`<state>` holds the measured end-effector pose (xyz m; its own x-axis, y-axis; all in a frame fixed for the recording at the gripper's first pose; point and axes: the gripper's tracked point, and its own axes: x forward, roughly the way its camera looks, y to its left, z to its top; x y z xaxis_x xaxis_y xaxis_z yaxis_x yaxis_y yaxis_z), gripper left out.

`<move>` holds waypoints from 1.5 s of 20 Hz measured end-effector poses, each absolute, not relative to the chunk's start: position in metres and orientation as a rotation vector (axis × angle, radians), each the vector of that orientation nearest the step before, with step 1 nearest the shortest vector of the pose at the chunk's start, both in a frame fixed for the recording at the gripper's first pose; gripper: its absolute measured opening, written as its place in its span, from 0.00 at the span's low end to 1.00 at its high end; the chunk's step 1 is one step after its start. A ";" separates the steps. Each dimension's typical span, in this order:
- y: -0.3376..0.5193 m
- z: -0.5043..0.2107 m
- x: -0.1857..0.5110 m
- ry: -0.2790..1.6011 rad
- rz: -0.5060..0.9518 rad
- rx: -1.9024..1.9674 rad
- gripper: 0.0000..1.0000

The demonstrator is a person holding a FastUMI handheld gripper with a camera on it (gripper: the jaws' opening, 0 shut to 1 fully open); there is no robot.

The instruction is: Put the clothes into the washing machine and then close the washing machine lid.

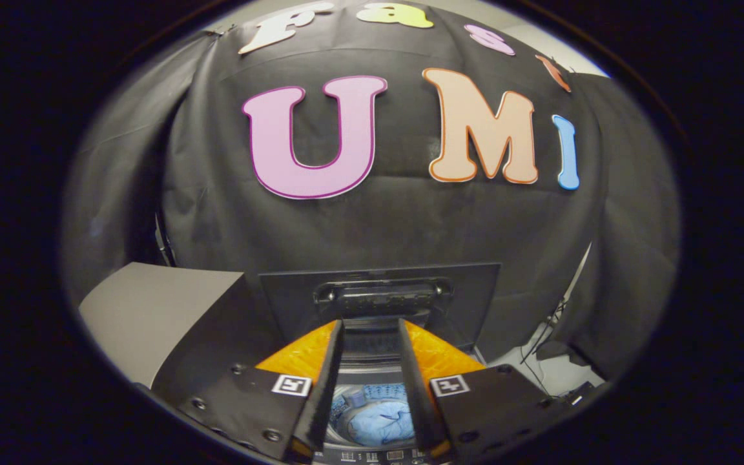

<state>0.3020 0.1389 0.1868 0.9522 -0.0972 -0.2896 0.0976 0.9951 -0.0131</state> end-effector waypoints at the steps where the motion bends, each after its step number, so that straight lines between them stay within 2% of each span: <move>1: 0.140 0.188 0.305 0.291 -0.097 -0.002 0.69; 4: 0.141 0.194 0.318 0.277 -0.102 -0.013 0.98; 12: 0.160 0.236 0.386 0.180 -0.094 -0.082 0.98; 19: 0.160 0.201 0.434 0.241 -0.117 -0.123 0.98; 24: 0.157 0.185 0.429 0.295 -0.108 -0.055 0.99; 28: 0.157 0.186 0.405 0.262 -0.104 -0.060 0.99; 30: 0.158 0.132 0.377 0.447 -0.091 -0.072 0.98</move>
<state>0.3771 0.1577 0.1316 0.8979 -0.1037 -0.4279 0.0722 0.9934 -0.0892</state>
